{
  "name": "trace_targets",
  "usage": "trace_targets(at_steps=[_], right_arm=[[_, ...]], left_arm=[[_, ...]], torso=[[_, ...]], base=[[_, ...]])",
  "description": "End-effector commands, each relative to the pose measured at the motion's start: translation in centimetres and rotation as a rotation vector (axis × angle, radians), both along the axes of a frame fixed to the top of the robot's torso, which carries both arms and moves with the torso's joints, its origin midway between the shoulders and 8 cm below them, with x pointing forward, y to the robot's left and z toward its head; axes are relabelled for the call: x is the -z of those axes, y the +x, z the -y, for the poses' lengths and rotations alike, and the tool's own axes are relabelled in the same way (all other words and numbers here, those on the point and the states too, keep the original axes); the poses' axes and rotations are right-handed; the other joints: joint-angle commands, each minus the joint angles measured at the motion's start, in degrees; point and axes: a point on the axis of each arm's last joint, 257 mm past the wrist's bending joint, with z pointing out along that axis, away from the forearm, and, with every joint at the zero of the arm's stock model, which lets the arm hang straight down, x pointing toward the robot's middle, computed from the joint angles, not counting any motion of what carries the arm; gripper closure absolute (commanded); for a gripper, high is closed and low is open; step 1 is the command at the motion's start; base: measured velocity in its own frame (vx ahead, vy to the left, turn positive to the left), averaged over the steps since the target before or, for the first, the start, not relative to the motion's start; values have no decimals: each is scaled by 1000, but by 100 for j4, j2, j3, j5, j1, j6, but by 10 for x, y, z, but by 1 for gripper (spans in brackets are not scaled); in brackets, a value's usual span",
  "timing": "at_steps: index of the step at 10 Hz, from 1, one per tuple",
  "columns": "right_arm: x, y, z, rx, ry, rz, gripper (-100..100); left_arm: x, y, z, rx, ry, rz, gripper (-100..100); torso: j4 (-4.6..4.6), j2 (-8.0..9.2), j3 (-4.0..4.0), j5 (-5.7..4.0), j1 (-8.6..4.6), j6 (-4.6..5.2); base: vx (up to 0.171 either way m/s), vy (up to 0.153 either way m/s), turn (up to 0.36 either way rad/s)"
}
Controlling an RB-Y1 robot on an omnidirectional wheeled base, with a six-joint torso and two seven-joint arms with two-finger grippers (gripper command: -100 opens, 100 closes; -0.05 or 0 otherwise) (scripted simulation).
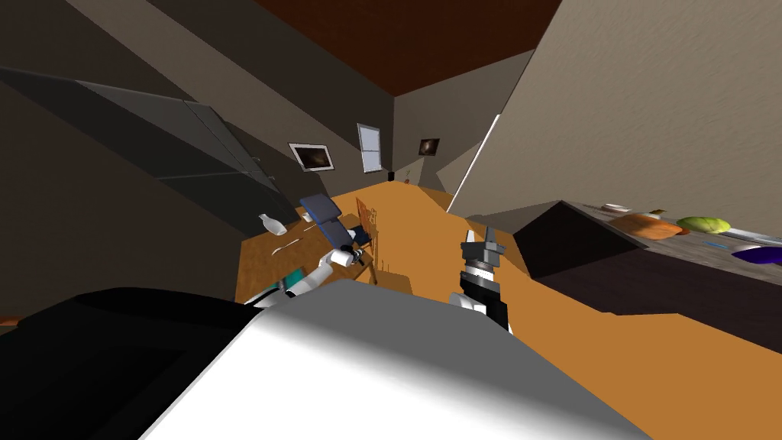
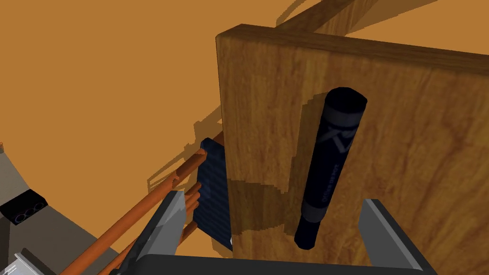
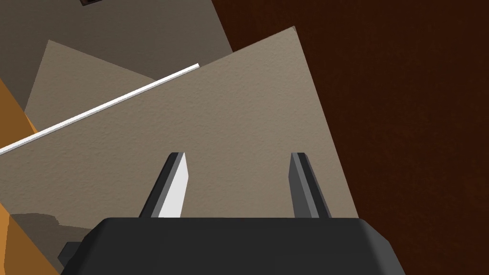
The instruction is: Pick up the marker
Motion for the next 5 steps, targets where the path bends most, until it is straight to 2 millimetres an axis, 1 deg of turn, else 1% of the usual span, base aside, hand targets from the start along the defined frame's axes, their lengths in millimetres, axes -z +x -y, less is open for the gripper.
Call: trace_targets(at_steps=[1, 3, 5], right_arm=[[0, 0, 0, 0, 0, 0, 0], [0, 0, 0, 0, 0, 0, 0], [0, 0, 0, 0, 0, 0, 0]], left_arm=[[4, -4, -8, 0, 14, -37, -100], [15, -20, -28, 0, 48, -123, -100], [22, -34, -44, -2, 74, -191, -100]], torso=[[0, 0, 0, 0, 0, 0], [0, 0, 0, 0, 1, 0], [-1, -1, -1, 0, -2, -1]], base=[[40, -8, -25], [47, -19, -62], [49, -18, -54]])
